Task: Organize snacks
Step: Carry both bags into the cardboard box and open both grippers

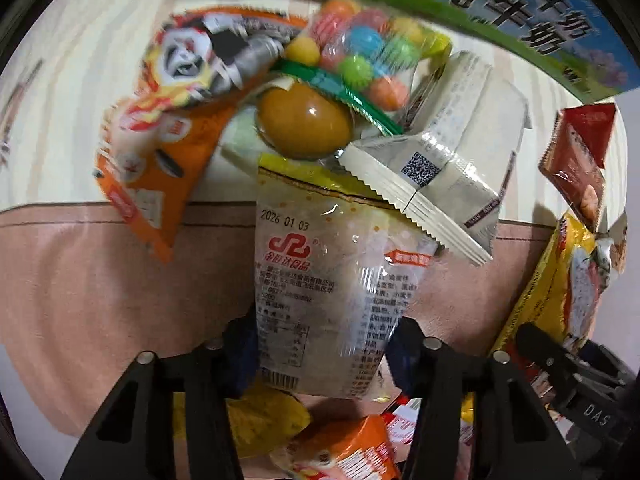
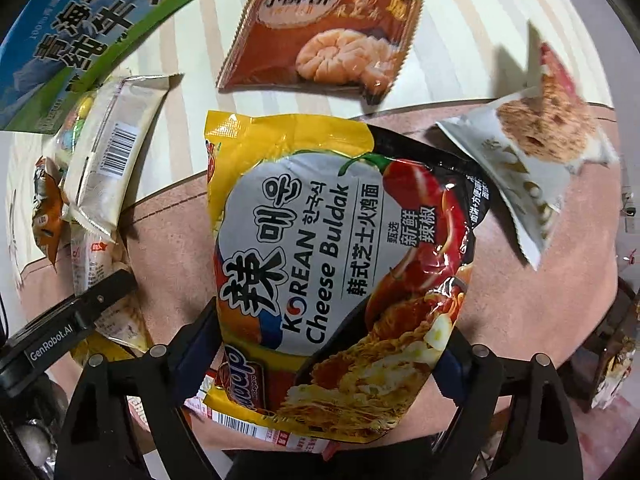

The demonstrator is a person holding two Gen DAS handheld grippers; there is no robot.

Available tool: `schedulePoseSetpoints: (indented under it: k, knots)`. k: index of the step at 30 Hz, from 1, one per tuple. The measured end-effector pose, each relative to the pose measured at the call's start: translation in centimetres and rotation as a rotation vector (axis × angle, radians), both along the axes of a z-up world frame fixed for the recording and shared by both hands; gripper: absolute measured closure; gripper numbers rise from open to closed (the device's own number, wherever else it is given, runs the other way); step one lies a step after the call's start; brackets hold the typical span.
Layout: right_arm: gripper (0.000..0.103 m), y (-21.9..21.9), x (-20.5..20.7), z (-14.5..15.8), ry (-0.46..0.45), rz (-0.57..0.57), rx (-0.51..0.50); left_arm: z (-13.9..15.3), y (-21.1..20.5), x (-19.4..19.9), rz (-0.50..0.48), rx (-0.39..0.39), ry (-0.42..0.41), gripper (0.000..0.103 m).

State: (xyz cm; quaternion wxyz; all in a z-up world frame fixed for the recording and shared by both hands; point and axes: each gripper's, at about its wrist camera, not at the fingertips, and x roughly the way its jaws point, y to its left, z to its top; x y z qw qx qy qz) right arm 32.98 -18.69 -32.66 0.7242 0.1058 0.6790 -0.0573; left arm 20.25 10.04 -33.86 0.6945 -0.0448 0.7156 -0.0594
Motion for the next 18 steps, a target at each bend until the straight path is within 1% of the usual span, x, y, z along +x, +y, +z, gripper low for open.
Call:
schedulePoseSetpoints:
  k: [2,3,6,7,8,11,12,13,15,17,18]
  knots:
    - [0.011,0.2,-1.2,0.0,-0.022,0.002,0.002,1.1,1.4,-0.2,0.019,-0.008,-0.02,0.06]
    - [0.011,0.4,-2.9,0.3,-0.033,0.004,0.008,2.2,2.5,0.0,0.024,-0.012,-0.027,0.06]
    - [0.011,1.5,-4.9,1.1,-0.065,0.021,0.032,4.8,5.6,-1.3,0.047,-0.006,-0.058,0.061]
    - [0.011,1.7,-5.4,1.4,-0.078,0.032,0.045,6.3,6.4,-1.7,0.053,-0.008,-0.068,0.061]
    - [0.011,1.9,-5.9,1.6,-0.086,0.041,0.055,7.4,7.5,-2.2,0.063,-0.01,-0.085,0.061]
    - [0.011,2.5,-6.9,2.2,-0.112,0.081,0.105,11.2,9.3,-5.8,0.093,-0.033,-0.117,0.061]
    - [0.011,2.4,-7.3,2.5,-0.122,0.1,0.126,11.4,8.0,-5.4,0.1,-0.036,-0.127,0.061]
    - [0.011,2.7,-7.6,3.3,-0.125,0.114,0.139,12.3,8.4,-5.6,0.108,-0.043,-0.138,0.061]
    - [0.011,2.5,-7.9,4.2,-0.141,0.144,0.174,14.8,9.4,-5.6,0.127,-0.061,-0.167,0.061]
    - [0.011,2.4,-8.0,4.9,-0.146,0.169,0.199,17.5,9.5,-4.1,0.14,-0.075,-0.197,0.061]
    - [0.011,2.2,-7.9,5.4,-0.157,0.185,0.215,19.1,8.8,-3.5,0.15,-0.083,-0.215,0.061]
